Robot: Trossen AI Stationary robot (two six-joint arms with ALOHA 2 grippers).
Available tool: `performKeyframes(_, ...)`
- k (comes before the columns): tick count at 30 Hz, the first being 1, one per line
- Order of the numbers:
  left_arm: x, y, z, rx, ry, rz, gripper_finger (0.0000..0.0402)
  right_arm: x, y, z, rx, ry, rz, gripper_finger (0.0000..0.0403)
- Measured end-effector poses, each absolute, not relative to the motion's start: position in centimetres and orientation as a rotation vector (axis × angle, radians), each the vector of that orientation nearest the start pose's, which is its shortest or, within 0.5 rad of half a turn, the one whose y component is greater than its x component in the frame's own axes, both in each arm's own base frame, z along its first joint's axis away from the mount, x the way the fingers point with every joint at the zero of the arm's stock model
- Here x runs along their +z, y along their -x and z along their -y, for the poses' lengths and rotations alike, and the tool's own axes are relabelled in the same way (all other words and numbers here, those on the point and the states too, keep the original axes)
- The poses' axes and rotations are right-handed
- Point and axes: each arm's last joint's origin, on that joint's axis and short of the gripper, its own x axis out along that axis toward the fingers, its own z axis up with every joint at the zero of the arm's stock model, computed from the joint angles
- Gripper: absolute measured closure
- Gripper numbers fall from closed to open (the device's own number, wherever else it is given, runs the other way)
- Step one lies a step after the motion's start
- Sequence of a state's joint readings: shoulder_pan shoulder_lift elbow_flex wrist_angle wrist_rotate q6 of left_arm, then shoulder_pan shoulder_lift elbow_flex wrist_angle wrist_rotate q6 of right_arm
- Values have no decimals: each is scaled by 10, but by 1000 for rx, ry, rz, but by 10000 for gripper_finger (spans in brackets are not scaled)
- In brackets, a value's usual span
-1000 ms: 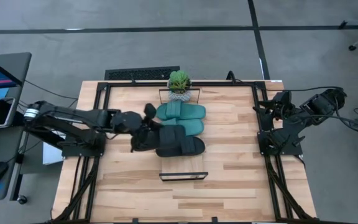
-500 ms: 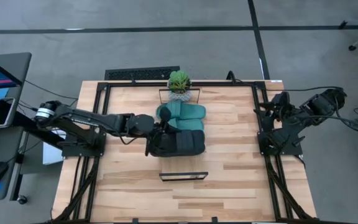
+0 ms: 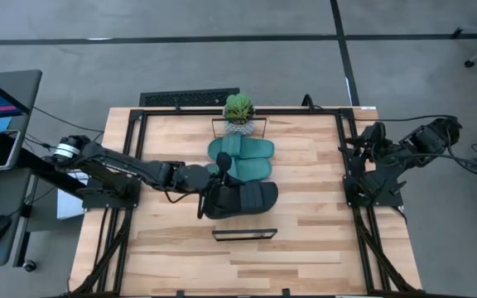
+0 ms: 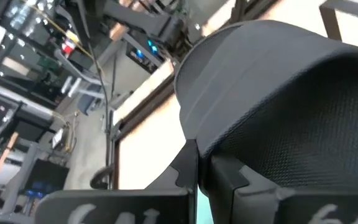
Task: Pick and place slides into the shelf
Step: Put the black slide on the shelf
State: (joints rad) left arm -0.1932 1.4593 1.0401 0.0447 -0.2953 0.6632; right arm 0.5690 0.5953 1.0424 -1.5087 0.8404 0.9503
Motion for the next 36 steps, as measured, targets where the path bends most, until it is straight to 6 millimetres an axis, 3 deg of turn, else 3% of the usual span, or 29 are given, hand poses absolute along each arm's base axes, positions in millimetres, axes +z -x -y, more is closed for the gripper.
performKeyframes(13,255,-341,74,-66,-712,-421,401,335,-44,-3,-565,-196,-607,237)
performKeyframes(36,245,-341,78,-119,-648,-473,401,335,-45,-4,-551,-207,-621,237)
